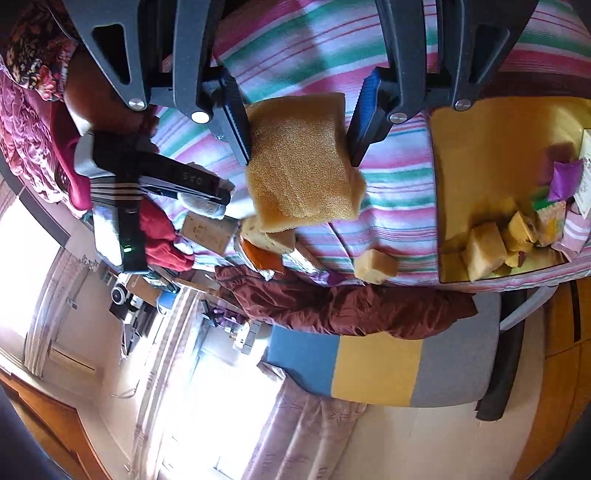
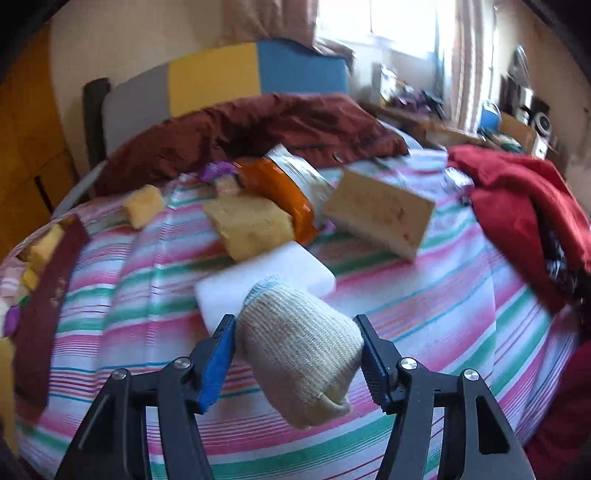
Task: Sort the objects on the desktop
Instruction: 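Carry the sponge and grey sock over the gold tray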
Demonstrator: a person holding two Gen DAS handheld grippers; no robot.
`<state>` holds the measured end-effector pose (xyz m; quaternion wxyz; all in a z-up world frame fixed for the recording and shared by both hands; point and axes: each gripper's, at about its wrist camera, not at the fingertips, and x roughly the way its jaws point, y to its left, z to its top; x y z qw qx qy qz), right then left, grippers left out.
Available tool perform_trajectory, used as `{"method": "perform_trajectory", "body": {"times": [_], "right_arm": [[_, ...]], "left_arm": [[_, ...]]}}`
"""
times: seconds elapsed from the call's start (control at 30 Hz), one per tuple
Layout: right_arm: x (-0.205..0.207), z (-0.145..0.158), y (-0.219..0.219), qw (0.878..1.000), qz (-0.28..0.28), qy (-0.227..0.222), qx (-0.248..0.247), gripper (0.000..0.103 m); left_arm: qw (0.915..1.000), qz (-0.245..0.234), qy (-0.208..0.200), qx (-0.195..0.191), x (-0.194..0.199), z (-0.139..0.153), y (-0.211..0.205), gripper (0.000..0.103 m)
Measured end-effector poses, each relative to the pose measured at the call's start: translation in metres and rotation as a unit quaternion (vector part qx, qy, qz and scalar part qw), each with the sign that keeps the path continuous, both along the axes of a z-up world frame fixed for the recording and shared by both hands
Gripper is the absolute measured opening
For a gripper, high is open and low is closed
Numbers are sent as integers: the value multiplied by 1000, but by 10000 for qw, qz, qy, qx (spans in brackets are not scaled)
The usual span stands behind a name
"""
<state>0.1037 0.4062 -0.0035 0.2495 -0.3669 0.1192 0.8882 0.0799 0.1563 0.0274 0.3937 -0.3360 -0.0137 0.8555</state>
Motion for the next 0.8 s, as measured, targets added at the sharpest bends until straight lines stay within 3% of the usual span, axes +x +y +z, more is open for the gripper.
{"method": "perform_trajectory", "body": {"times": [0.23,0.43,0.63,0.8], "right_arm": [[-32,39,-49,9941,965,460,-187,63],[-80,60,-114,9756,2016,686,-525,63],[-126,64,-160,9611,2633,579,-591,64],[-159,52,-184,9546,2892,326,-626,64]], "left_arm": [[9990,426,-100,49,-33,13,-29,51],[9952,914,-351,-81,-76,15,-62,52],[9885,1326,-685,-239,-121,5,-96,52],[9784,1572,-1265,-445,-156,-22,-113,52]]}}
